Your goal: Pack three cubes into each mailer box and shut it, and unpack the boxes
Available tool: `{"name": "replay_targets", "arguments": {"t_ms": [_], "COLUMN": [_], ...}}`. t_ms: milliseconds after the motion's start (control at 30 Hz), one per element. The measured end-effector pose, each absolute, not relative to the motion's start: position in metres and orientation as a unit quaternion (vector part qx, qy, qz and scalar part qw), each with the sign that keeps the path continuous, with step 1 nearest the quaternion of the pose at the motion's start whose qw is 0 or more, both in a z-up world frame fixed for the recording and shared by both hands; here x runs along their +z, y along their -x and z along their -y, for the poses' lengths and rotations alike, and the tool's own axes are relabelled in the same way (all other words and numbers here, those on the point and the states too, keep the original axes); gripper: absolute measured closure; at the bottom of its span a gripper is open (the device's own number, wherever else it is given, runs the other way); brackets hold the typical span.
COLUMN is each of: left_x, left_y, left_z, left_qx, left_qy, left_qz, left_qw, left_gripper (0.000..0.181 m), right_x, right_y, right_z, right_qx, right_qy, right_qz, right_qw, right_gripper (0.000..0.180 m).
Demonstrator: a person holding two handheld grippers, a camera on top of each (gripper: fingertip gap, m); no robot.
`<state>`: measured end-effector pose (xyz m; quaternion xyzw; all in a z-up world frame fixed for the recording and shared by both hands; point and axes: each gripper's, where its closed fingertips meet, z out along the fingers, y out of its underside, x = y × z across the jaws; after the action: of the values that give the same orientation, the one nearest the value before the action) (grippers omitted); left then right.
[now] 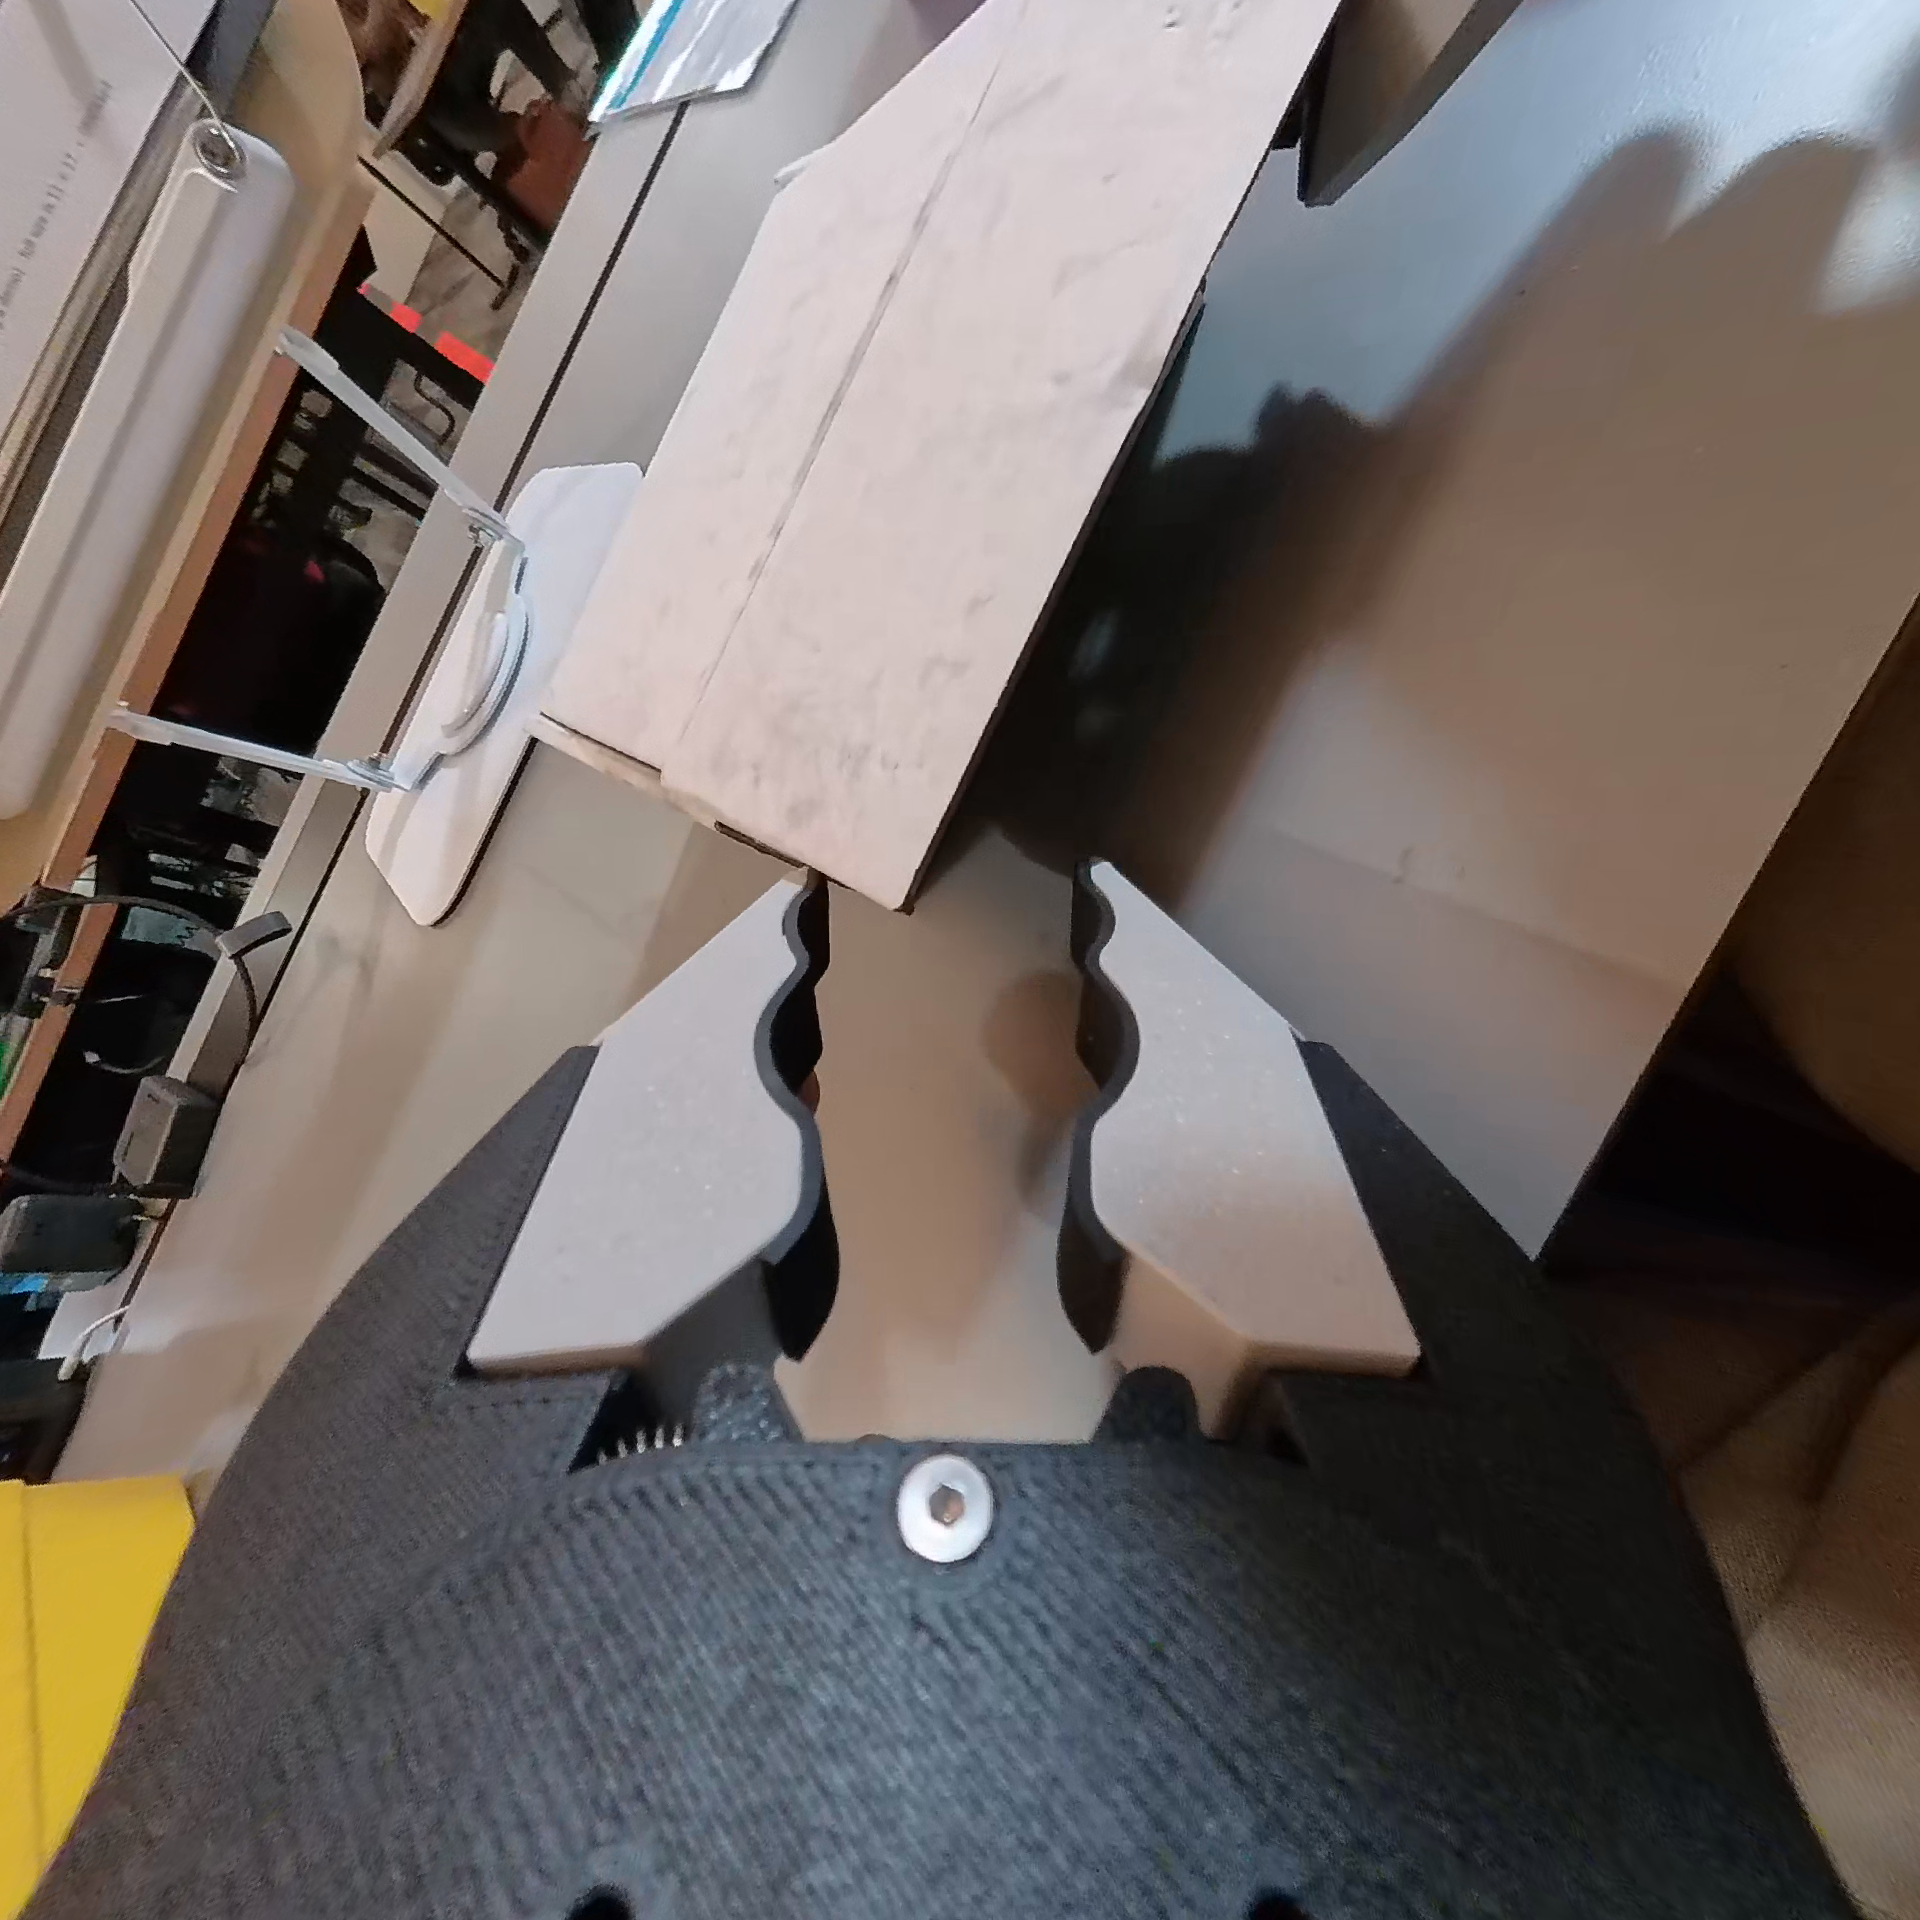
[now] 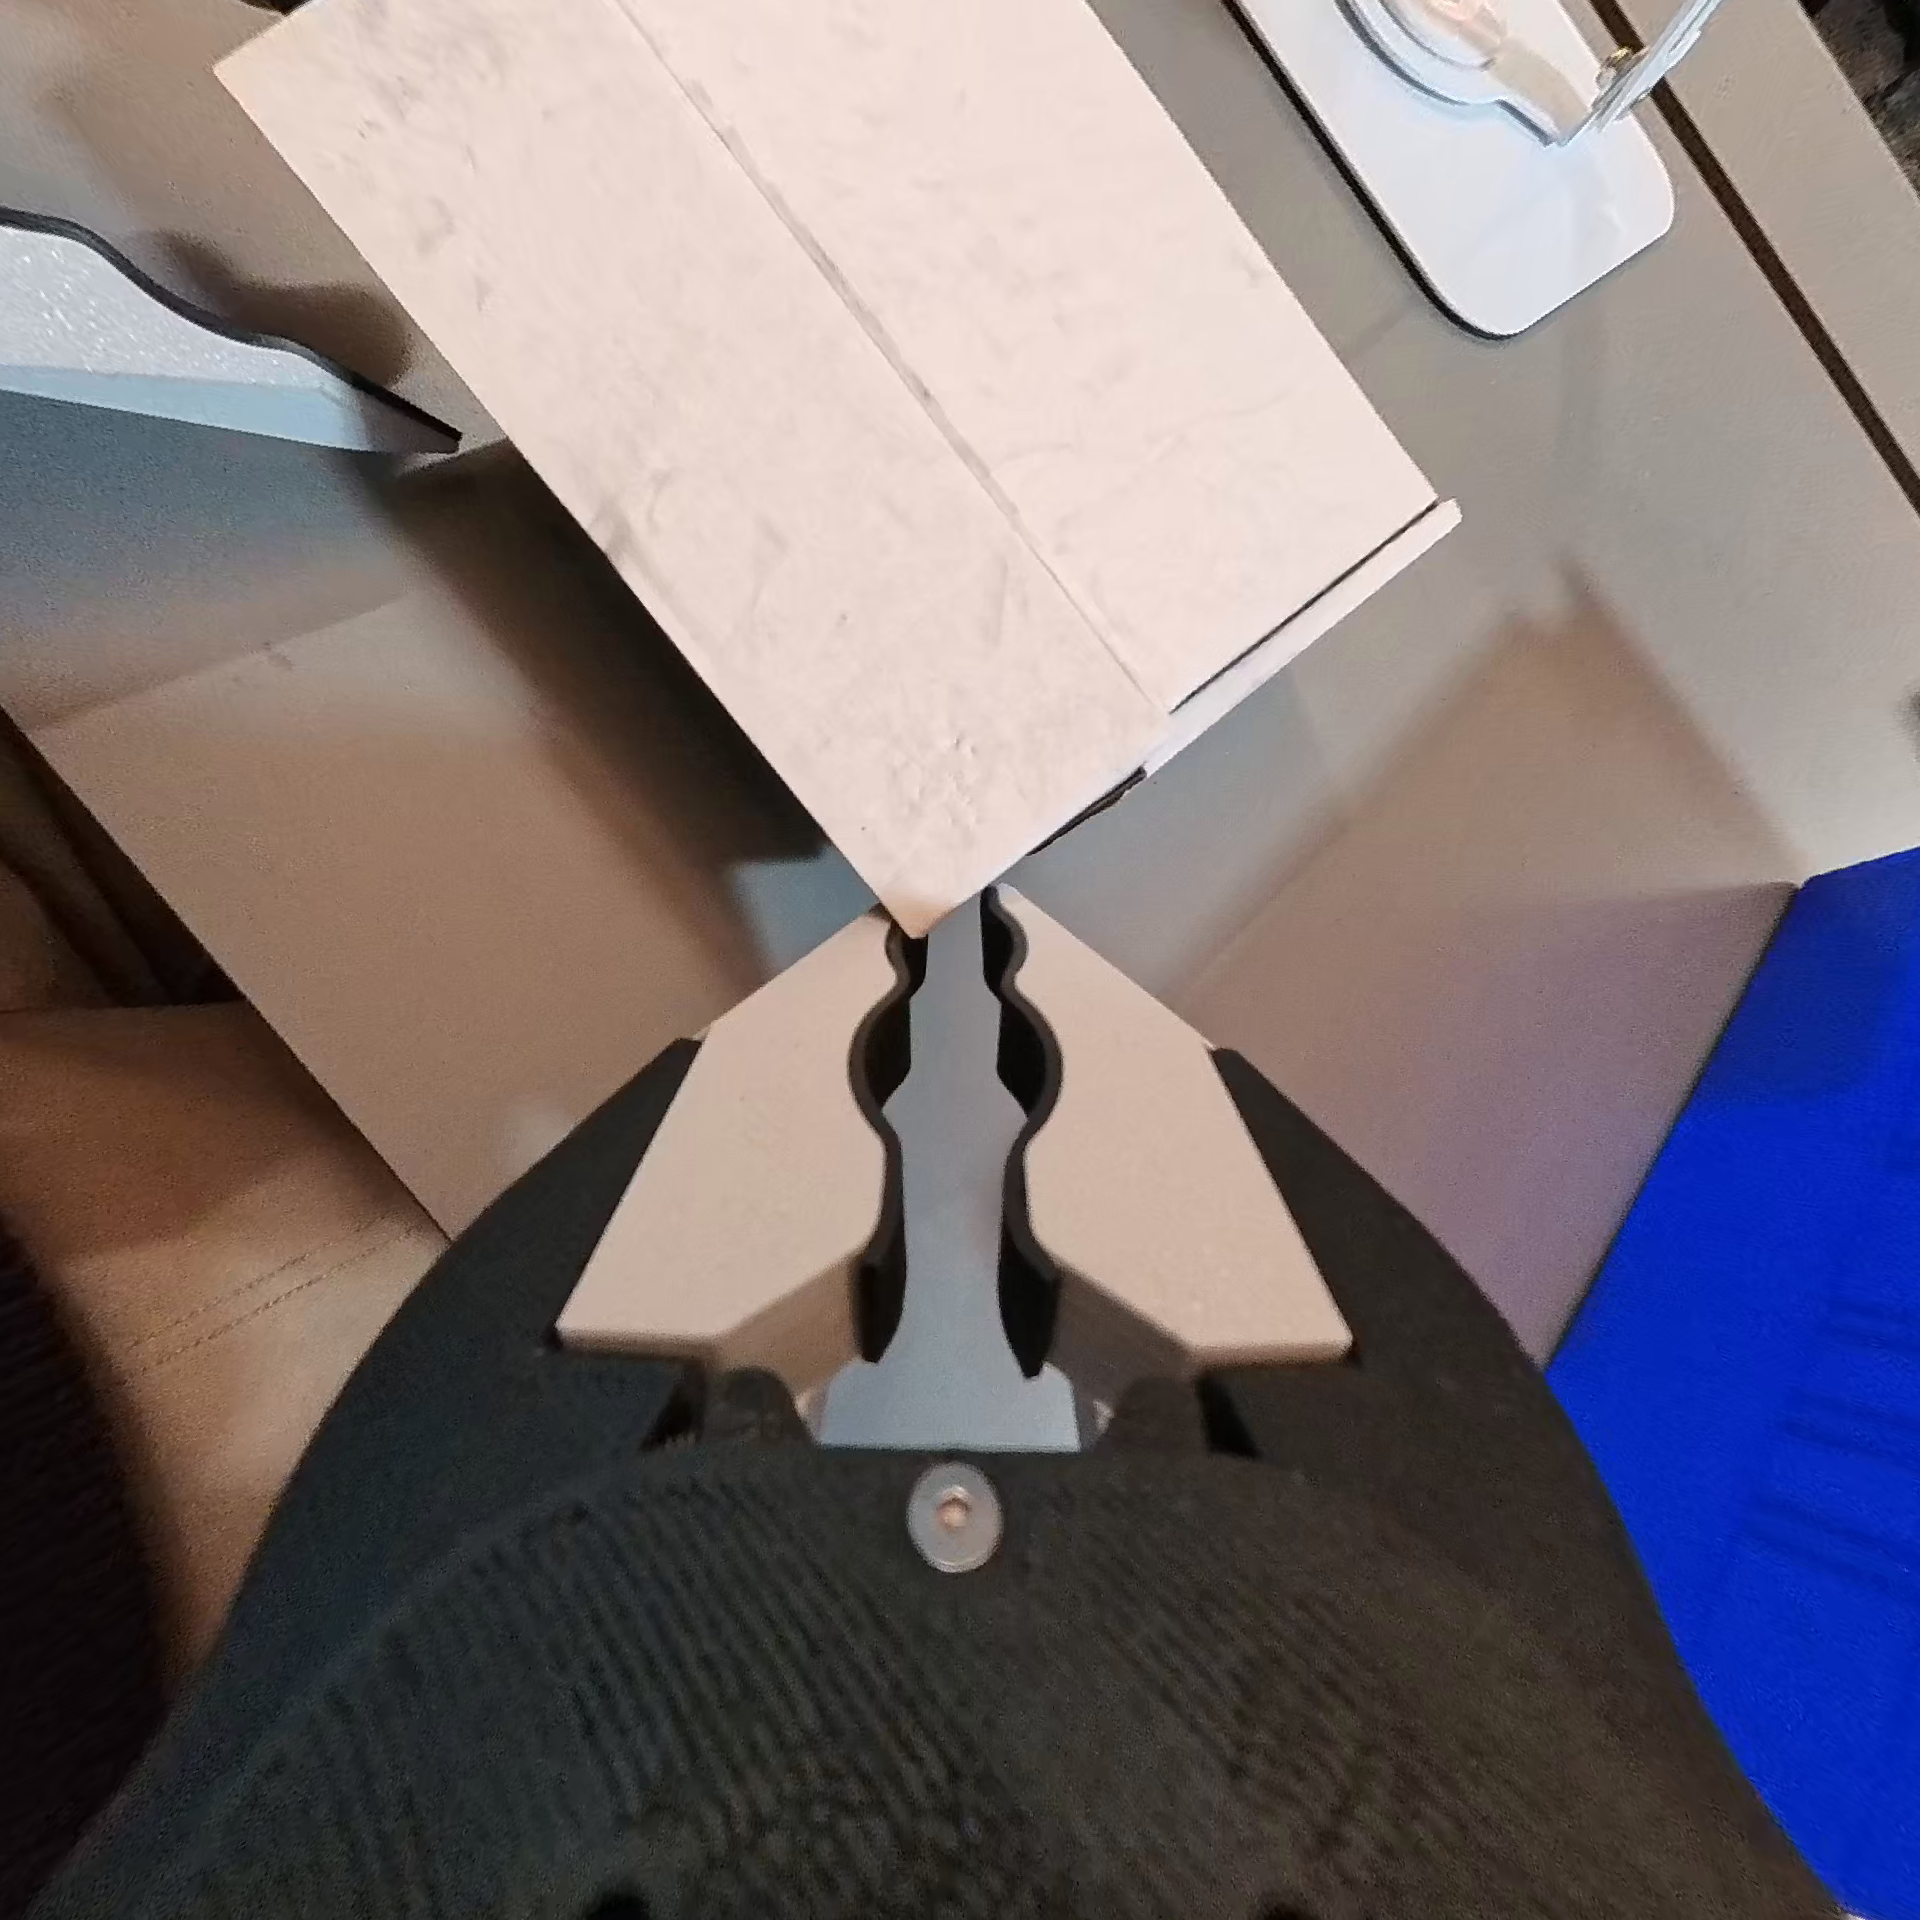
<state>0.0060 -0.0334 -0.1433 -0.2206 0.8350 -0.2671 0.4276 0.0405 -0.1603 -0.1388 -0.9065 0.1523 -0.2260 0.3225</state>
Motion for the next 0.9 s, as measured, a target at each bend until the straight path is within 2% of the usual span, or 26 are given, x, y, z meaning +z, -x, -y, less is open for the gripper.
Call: {"name": "replay_targets", "arguments": {"t_ms": [200, 400, 633, 900], "left_x": [-0.143, -0.142, -0.143, -0.144], "left_y": [-0.006, -0.006, -0.006, -0.008], "left_z": [0.033, 0.032, 0.032, 0.03], "left_qx": [-0.266, -0.267, -0.268, -0.261], "left_qy": [0.22, 0.217, 0.217, 0.223], "left_qz": [-0.834, -0.833, -0.834, -0.833], "left_qw": [0.431, 0.432, 0.431, 0.433], "left_gripper": [0.134, 0.132, 0.132, 0.136], "right_x": [-0.139, -0.139, -0.127, -0.123], "right_y": [-0.04, -0.032, -0.027, -0.023], "right_z": [0.161, 0.165, 0.168, 0.166], "right_qx": [-0.216, -0.142, -0.081, -0.062], "right_qy": [0.908, 0.909, 0.891, 0.881], "right_qz": [-0.154, -0.18, -0.21, -0.203], "right_qw": [0.326, 0.348, 0.393, 0.422], "right_gripper": [0.168, 0.146, 0.133, 0.13]}}
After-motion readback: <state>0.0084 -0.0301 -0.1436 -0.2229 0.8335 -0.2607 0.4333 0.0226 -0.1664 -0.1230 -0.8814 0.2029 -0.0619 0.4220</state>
